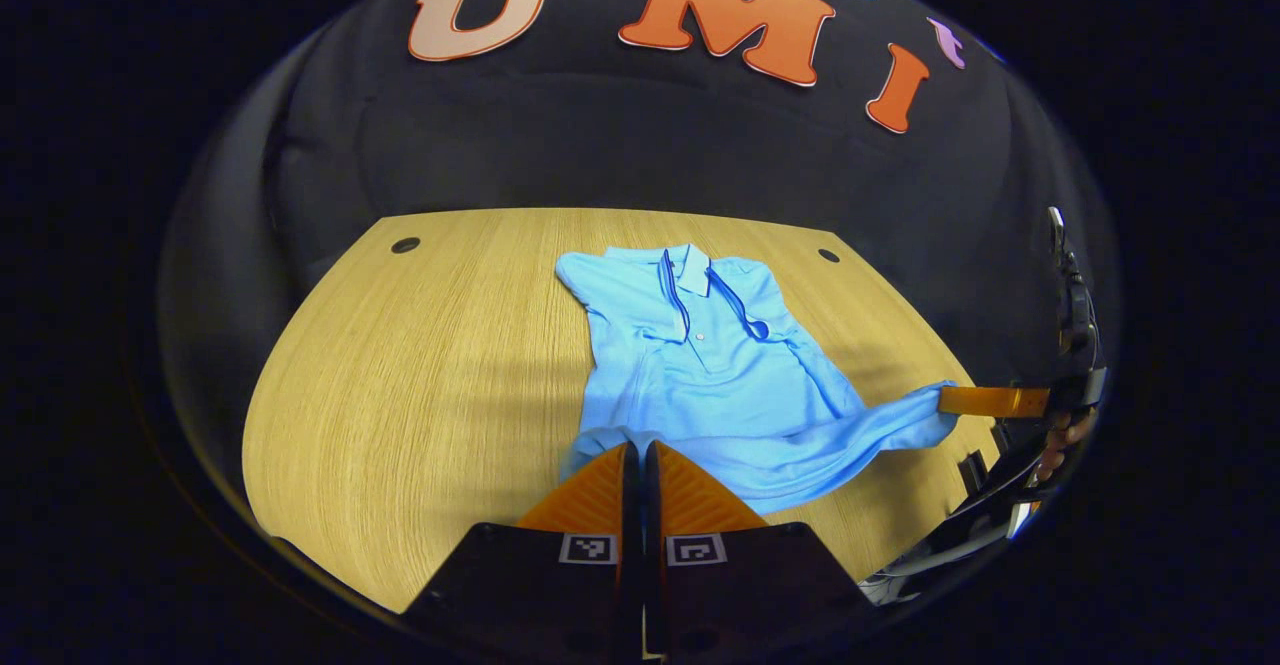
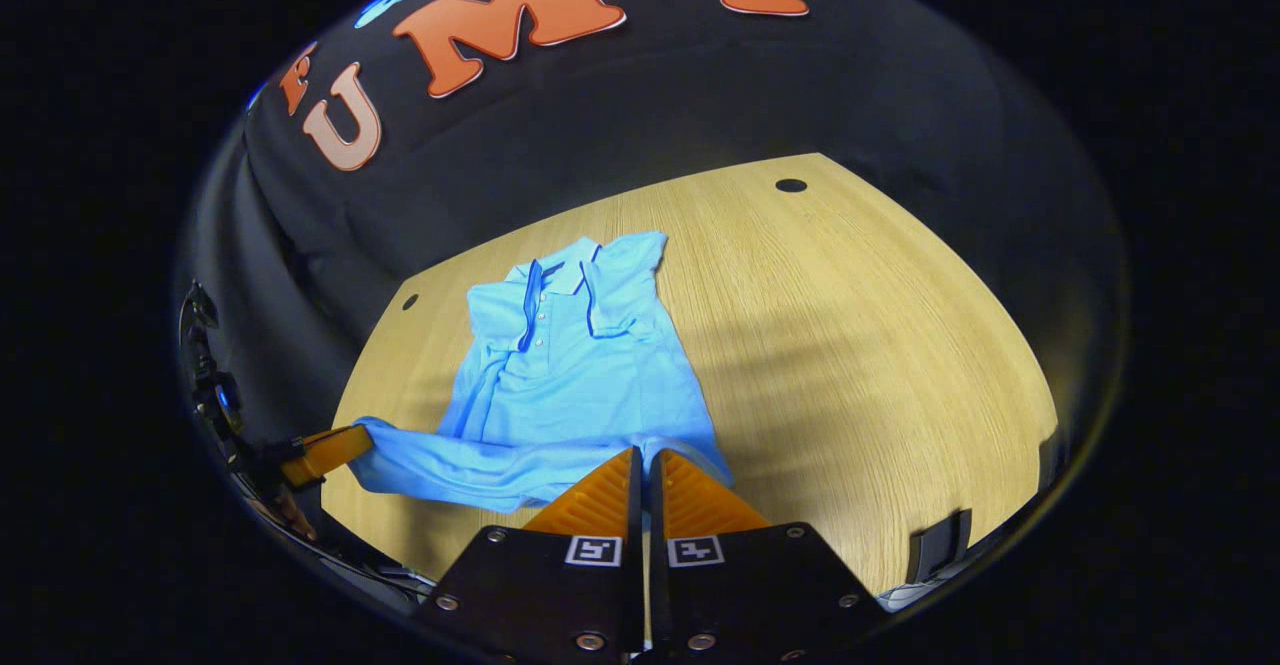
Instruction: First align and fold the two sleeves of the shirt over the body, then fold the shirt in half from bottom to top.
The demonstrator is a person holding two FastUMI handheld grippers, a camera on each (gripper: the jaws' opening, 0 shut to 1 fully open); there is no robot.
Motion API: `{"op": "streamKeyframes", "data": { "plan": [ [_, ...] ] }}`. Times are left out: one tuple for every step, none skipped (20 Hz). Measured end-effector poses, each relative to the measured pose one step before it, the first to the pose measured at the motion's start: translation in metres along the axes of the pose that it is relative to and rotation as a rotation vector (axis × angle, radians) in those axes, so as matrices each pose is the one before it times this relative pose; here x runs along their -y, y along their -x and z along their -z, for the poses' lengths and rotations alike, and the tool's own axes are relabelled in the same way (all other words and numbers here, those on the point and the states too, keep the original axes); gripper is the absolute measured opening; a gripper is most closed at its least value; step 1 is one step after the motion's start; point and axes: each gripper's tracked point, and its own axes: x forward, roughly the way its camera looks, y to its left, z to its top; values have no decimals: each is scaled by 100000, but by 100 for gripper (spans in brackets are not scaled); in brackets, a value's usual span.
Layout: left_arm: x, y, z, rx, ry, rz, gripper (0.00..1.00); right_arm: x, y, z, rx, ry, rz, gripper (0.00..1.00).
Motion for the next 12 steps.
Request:
{"op": "streamKeyframes", "data": {
  "plan": [
    [-206,-505,-601,118,-356,298,4,-102,-303,-657,325,671,286,3],
    [-245,-452,-638,134,-119,494,4,21,-369,-567,241,573,328,3],
    [-282,-452,-611,306,-185,163,4,-113,-384,-558,156,312,353,3],
    [-229,-476,-481,120,58,283,4,-50,-355,-674,-4,87,186,3],
    [-204,-480,-579,139,313,249,4,-79,-450,-581,-11,21,284,2],
    [-226,-597,-630,3,403,477,4,-66,-567,-578,146,164,416,2],
    [-227,-721,-486,295,56,206,4,-136,-494,-525,30,324,233,2],
    [-242,-498,-598,186,231,395,4,-32,-567,-638,23,269,499,2],
    [-213,-700,-685,-37,-128,328,4,-112,-419,-618,-208,79,198,2],
    [-270,-644,-645,274,-207,191,4,-164,-482,-629,225,-239,127,3],
    [-280,-558,-617,74,-281,356,3,-35,-377,-693,94,185,252,2],
    [-319,-601,-668,85,-39,146,3,-55,-493,-612,-35,495,429,2]
  ]
}}
